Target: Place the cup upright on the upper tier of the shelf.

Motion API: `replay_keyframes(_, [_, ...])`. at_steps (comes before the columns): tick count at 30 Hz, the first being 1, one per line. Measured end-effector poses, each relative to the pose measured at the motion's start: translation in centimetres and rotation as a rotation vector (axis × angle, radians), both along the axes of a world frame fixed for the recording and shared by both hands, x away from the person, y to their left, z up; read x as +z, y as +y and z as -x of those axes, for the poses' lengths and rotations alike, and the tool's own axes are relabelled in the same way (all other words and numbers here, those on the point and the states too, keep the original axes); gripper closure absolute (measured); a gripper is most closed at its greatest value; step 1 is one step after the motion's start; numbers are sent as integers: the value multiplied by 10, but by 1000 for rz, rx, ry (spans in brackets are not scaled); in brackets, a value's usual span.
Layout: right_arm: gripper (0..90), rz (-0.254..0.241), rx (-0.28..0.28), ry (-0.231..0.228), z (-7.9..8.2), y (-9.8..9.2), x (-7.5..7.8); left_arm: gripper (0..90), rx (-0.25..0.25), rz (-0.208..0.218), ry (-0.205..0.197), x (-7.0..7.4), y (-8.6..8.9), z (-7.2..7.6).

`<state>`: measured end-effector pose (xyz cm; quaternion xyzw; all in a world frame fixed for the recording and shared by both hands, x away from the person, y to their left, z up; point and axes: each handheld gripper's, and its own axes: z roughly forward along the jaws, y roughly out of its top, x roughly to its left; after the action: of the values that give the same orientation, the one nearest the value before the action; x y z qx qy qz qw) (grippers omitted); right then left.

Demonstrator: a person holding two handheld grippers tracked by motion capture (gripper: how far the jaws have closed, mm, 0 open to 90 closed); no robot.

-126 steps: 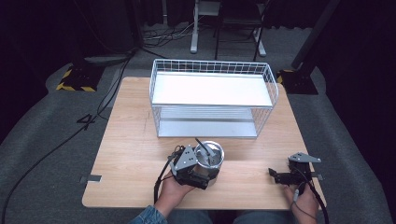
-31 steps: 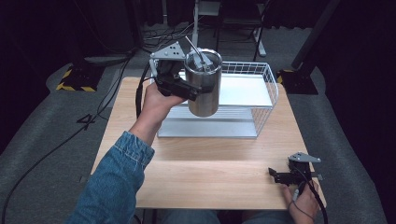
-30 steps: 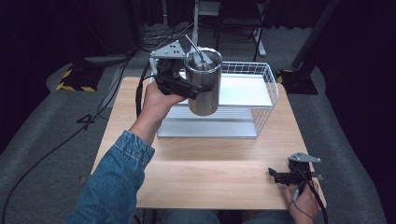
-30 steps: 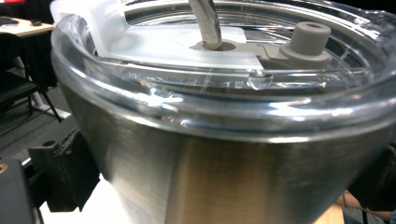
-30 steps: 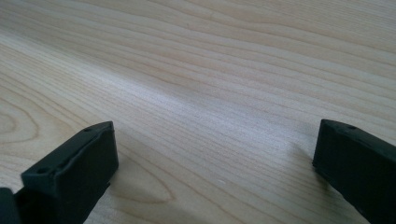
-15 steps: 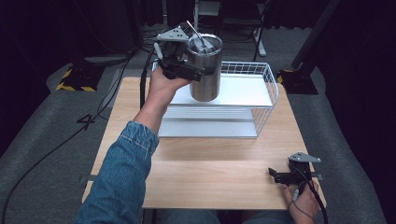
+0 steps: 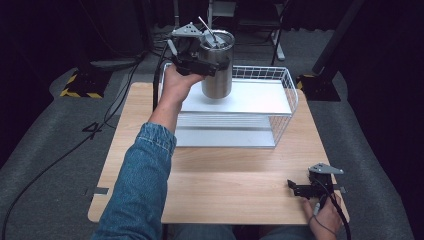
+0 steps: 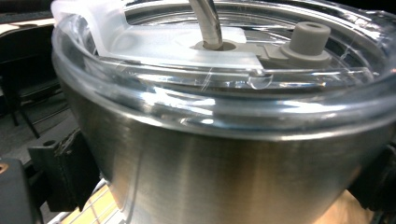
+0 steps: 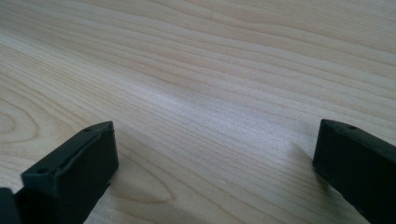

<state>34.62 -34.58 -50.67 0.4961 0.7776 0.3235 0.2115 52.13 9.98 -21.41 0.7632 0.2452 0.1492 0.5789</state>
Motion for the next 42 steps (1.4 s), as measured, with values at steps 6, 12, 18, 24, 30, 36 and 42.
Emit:
replay_keyframes(6, [2, 0, 0, 0, 0, 0, 0, 37, 14, -10, 12, -6, -2, -4])
replay_keyframes(12, [2, 0, 0, 0, 0, 0, 0, 37, 40, -18, 22, -11, 0, -7])
replay_keyframes(18, [2, 0, 0, 0, 0, 0, 0, 37, 43, -19, 40, -15, 3, -9])
replay_keyframes(24, [2, 0, 0, 0, 0, 0, 0, 36, 44, -39, 39, -16, 1, -8])
replay_keyframes(30, [2, 0, 0, 0, 0, 0, 0, 36, 50, -57, 48, -18, 0, -9])
replay_keyframes(36, [2, 0, 0, 0, 0, 0, 0, 36, 54, -67, 53, -22, -3, -10])
replay_keyframes(42, [2, -1, 0, 0, 0, 0, 0, 36, 59, -72, 50, -28, -4, -10])
